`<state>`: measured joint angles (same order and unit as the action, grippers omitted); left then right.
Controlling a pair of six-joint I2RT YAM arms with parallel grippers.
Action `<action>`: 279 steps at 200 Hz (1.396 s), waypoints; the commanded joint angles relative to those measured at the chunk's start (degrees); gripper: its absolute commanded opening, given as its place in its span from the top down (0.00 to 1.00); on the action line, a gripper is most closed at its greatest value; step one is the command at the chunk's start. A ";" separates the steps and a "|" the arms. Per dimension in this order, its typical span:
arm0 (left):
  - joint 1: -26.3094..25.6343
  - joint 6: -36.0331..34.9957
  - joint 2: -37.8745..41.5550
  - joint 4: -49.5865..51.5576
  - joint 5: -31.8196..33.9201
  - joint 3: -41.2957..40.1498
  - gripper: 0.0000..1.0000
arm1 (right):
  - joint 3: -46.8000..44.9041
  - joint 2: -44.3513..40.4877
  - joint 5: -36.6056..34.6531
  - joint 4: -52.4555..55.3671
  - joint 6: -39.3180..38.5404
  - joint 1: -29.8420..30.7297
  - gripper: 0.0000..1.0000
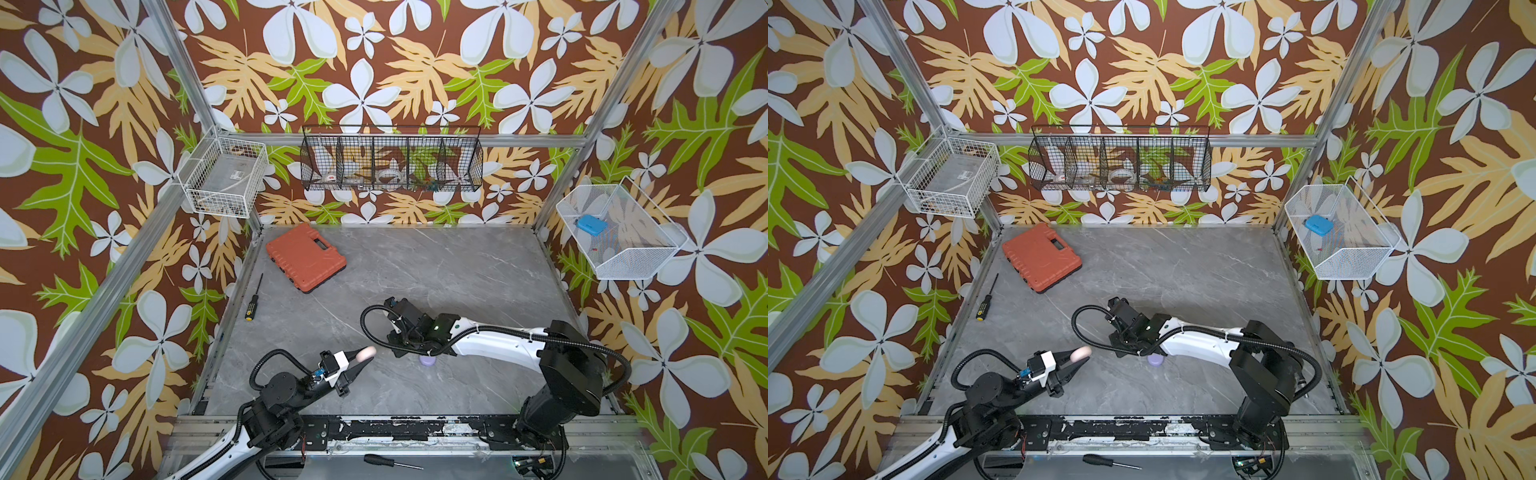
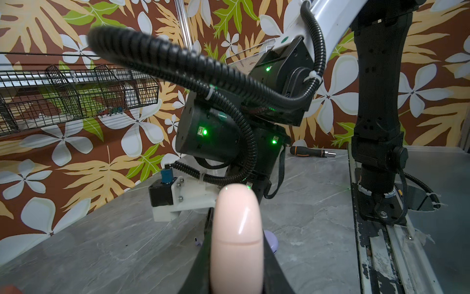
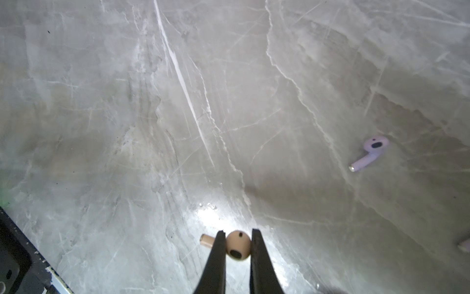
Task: Insert wireless bluetooth earbuds into charging case
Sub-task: Pick up the wireless bluetooth earbud from the center of the table.
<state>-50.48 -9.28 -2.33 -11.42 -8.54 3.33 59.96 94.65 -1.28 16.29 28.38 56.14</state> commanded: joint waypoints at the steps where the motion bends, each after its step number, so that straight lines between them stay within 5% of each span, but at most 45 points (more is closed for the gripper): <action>1: -0.06 1.18 -0.59 -2.29 -0.74 0.31 1.00 | -0.03 -1.86 -1.18 0.73 -0.59 -0.05 0.87; 56: -0.05 5.03 -2.42 -2.91 2.46 0.62 1.00 | -1.95 -8.07 -1.15 1.01 -2.10 -0.09 0.87; 190: -0.06 7.37 -5.25 -2.34 6.96 0.89 1.00 | -8.94 -2.62 4.22 -1.18 -0.31 0.11 0.87; 279: -0.06 9.54 -6.99 -3.08 9.87 1.06 1.00 | -8.68 -12.08 4.57 1.74 -5.12 3.12 0.86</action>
<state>-50.48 -0.67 -9.37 -12.34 -0.89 3.88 50.76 84.79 3.03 16.38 25.76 57.95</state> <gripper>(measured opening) 0.224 0.140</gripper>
